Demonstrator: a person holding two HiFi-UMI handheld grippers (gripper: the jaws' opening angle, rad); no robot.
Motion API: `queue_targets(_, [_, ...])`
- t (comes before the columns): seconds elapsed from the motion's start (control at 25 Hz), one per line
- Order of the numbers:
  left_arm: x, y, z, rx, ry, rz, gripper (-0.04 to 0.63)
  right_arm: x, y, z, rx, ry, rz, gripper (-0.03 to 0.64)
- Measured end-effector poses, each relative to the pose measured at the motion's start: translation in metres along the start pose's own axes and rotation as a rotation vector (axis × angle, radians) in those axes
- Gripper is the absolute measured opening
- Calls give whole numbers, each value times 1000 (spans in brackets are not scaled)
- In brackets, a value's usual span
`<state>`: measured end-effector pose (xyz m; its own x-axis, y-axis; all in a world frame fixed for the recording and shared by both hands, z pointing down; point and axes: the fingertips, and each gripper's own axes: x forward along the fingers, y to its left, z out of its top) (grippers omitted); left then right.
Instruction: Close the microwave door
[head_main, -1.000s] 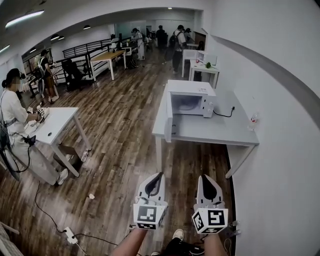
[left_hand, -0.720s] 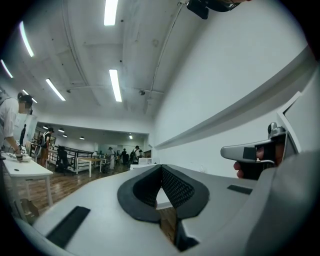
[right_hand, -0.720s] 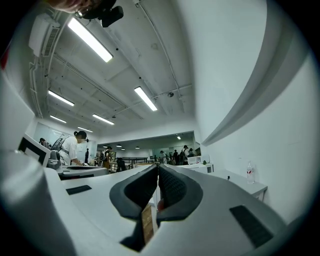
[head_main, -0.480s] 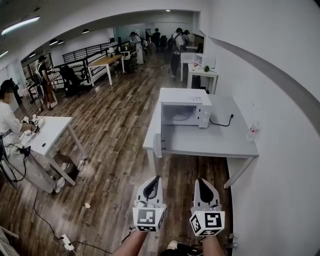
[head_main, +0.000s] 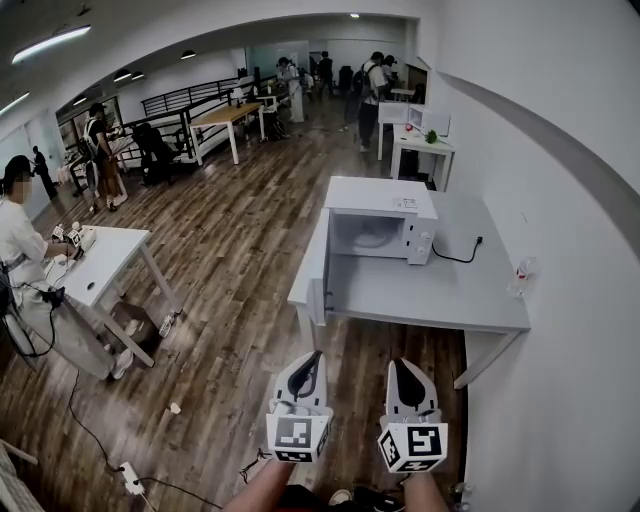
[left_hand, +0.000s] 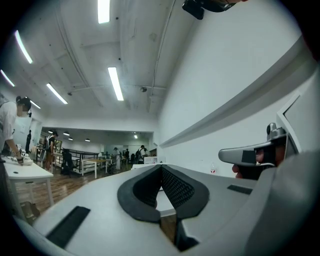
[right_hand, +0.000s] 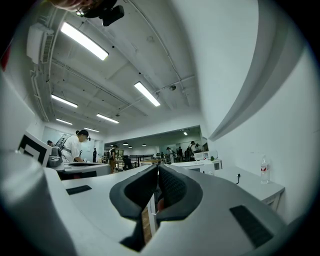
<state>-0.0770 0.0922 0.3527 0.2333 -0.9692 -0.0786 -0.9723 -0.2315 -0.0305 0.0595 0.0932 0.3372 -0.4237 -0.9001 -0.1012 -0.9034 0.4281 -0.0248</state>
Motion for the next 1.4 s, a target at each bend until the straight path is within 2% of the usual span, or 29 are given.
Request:
queue_targets(0.24, [34,20,-15,3,-3,-6,26,38,-7,-17,-6,11,4,29])
queue_targets(0.44, [69,52,-23,5,-13,-14,26,85,-2,-27,-19,20,-6,29])
queue_targets(0.76, [121,104,-52,-9,15,-38,26,157,9,-50,-30,53,-14,29])
queue_targets(1.04, [163,132,-96,19,94,-108,28,201,8,-84,-20,123,-45,29])
queue_targets(1.4, [193,146,-144,34,145,-202,29,234,3,-126,-9,211,-89,29])
